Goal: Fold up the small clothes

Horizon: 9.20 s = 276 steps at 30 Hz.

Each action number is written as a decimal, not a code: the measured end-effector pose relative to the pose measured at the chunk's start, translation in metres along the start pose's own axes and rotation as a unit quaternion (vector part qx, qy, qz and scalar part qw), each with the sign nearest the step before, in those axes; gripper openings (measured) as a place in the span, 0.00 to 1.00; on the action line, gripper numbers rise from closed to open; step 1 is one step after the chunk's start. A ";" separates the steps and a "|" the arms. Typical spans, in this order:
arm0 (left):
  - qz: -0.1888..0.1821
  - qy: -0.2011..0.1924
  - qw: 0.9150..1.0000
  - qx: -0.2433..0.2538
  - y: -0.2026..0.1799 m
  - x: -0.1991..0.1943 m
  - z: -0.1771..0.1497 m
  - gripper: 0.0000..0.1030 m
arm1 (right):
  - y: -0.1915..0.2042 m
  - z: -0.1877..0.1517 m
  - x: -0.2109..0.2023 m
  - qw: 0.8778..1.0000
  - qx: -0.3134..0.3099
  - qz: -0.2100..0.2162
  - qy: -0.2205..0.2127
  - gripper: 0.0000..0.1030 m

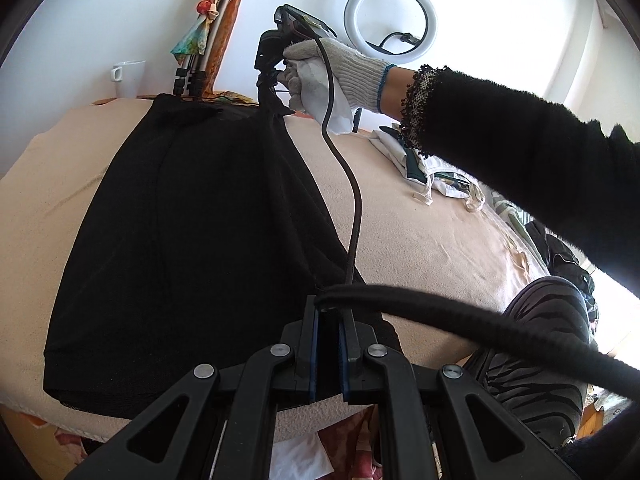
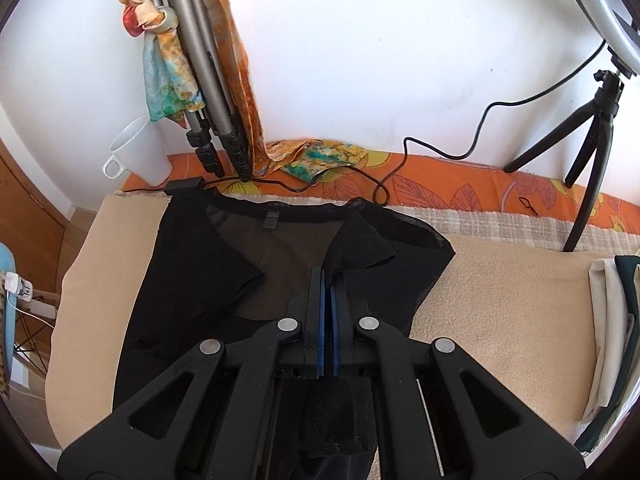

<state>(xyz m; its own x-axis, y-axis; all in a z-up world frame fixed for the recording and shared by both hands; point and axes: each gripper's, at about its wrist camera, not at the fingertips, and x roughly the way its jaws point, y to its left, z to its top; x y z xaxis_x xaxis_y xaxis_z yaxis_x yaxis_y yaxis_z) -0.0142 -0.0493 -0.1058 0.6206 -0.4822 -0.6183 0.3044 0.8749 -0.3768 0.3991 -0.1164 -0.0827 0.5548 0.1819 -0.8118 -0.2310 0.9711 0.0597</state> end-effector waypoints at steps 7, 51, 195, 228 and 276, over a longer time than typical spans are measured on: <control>0.012 0.006 0.999 -0.036 0.027 -0.005 -0.003 0.05 | 0.034 0.003 0.028 1.000 -0.020 -0.007 0.017 0.03; 0.048 0.073 0.974 0.210 0.045 -0.051 0.031 0.25 | -0.057 -0.257 -0.239 0.991 0.052 0.109 -0.049 0.45; 0.029 0.118 0.989 -0.089 0.191 0.025 0.122 0.24 | -0.054 -0.235 -0.109 0.959 0.093 0.260 0.056 0.21; 0.076 0.104 0.991 -0.041 0.187 0.054 0.137 0.34 | -0.001 -0.198 -0.096 0.987 -0.051 0.150 0.018 0.42; 0.072 0.127 0.986 -0.077 0.197 0.028 0.108 0.31 | -0.057 -0.243 -0.101 0.966 0.099 0.217 0.098 0.23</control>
<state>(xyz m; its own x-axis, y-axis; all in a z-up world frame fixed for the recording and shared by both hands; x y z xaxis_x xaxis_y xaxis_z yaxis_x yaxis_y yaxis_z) 0.1416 0.1144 -0.1228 0.4425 -0.3670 -0.8182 0.1002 0.9270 -0.3615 0.1623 -0.2281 -0.1450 0.2735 0.5656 -0.7780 -0.2400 0.8234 0.5143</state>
